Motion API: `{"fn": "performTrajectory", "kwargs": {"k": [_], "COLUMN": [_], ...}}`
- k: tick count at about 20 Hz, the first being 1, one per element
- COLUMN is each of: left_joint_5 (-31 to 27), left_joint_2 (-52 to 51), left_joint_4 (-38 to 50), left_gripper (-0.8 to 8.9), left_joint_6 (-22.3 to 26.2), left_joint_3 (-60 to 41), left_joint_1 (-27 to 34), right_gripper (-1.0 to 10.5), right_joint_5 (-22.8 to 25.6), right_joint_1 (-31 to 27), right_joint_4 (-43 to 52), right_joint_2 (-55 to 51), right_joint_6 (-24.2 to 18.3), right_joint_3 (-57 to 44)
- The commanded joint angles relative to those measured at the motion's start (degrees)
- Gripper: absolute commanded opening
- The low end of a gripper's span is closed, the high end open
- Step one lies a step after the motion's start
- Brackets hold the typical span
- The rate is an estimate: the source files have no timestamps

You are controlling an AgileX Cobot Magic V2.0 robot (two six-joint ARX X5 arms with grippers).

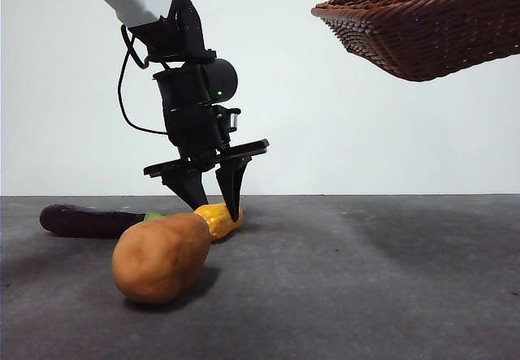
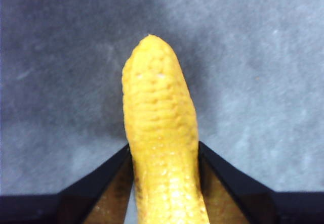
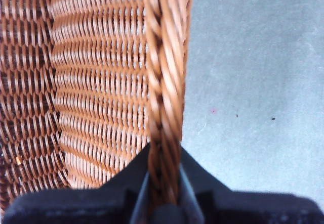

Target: Help me put the vegetables on the table into the basket

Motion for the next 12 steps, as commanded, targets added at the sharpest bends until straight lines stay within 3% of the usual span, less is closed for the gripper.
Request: {"fn": "performTrajectory", "kwargs": {"k": [1, 3, 9, 12], "left_joint_5": [5.1, 10.4, 8.5, 8.8], "left_joint_2": [0.6, -2.3, -20.6, -27.7], "left_joint_4": [-0.2, -1.5, -6.3, -6.7], "left_gripper": [-0.09, -0.09, -0.08, -0.08], "left_joint_6": [0.1, 1.3, 5.5, 5.4], "left_joint_3": [0.9, 2.6, 3.5, 3.5], "left_joint_1": [0.0, 1.2, 2.1, -0.9], "right_gripper": [-0.2, -0.2, -0.2, -0.2], "right_joint_5": [-0.6, -0.6, -0.4, 0.1], "right_joint_1": [0.0, 0.0, 0.1, 1.7], "right_joint_4": [0.6, 0.6, 0.7, 0.5], "right_joint_2": [-0.2, 0.2, 2.5, 4.0], "right_joint_6": [-0.4, -0.3, 2.2, 4.0], "right_joint_3": [0.2, 0.2, 0.2, 0.1]}}
